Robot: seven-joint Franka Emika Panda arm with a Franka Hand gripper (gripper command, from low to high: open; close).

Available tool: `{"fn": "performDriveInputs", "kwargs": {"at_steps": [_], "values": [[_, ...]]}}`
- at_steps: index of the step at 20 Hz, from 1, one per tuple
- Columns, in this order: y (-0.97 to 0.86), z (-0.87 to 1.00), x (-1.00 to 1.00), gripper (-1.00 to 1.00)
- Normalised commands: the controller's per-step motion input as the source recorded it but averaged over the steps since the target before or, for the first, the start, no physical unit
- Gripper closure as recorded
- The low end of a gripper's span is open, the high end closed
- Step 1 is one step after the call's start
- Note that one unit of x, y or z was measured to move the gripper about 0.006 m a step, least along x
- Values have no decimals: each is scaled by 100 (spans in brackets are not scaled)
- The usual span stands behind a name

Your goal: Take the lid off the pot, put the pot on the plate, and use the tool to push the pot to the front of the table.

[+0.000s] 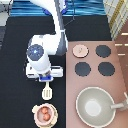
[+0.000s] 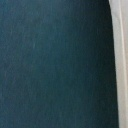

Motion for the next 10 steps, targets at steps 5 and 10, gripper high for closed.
{"fn": "performDriveInputs", "kwargs": {"at_steps": [5, 10], "values": [[0, 10, 100, 100], [4, 33, 94, 100]]}}
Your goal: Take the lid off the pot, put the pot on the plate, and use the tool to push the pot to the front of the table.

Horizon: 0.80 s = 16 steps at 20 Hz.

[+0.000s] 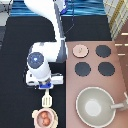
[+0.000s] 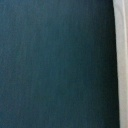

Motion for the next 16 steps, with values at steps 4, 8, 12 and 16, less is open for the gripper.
{"fn": "performDriveInputs", "kwargs": {"at_steps": [4, 8, 12, 16], "values": [[28, 42, -48, 100], [7, 40, -81, 100], [0, 23, -73, 100], [0, 35, -80, 100]]}}
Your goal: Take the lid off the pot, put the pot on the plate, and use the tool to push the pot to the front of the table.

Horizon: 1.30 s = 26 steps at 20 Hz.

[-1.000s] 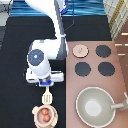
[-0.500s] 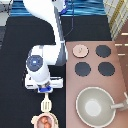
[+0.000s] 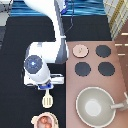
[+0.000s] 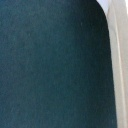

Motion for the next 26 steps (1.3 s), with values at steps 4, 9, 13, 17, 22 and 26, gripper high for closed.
{"fn": "performDriveInputs", "kwargs": {"at_steps": [4, 9, 13, 17, 22, 26], "values": [[0, 61, -88, 100], [13, 90, -99, 100], [5, 79, -100, 100], [0, 18, -100, 100], [0, -46, -100, 100], [0, -67, -100, 100]]}}
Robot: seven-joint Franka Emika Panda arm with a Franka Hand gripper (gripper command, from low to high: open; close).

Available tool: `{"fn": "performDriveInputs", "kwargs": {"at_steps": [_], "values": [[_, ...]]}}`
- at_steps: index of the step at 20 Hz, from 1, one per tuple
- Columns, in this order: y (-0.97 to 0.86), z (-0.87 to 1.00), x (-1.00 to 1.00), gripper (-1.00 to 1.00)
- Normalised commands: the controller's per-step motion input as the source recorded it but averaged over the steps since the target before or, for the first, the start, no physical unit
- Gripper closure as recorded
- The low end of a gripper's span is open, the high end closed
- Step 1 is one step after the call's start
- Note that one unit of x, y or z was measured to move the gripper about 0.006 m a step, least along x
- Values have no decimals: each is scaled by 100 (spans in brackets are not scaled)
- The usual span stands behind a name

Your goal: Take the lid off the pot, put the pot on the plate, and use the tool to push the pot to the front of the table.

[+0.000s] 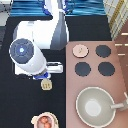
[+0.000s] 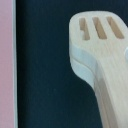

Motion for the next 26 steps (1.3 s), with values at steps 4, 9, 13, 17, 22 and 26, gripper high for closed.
{"fn": "performDriveInputs", "kwargs": {"at_steps": [4, 9, 13, 17, 22, 26], "values": [[0, -67, -100, 100], [1, -1, -98, -100], [5, 64, -79, -100], [1, 85, -57, -100], [1, 100, -22, -100], [0, 100, 0, -100]]}}
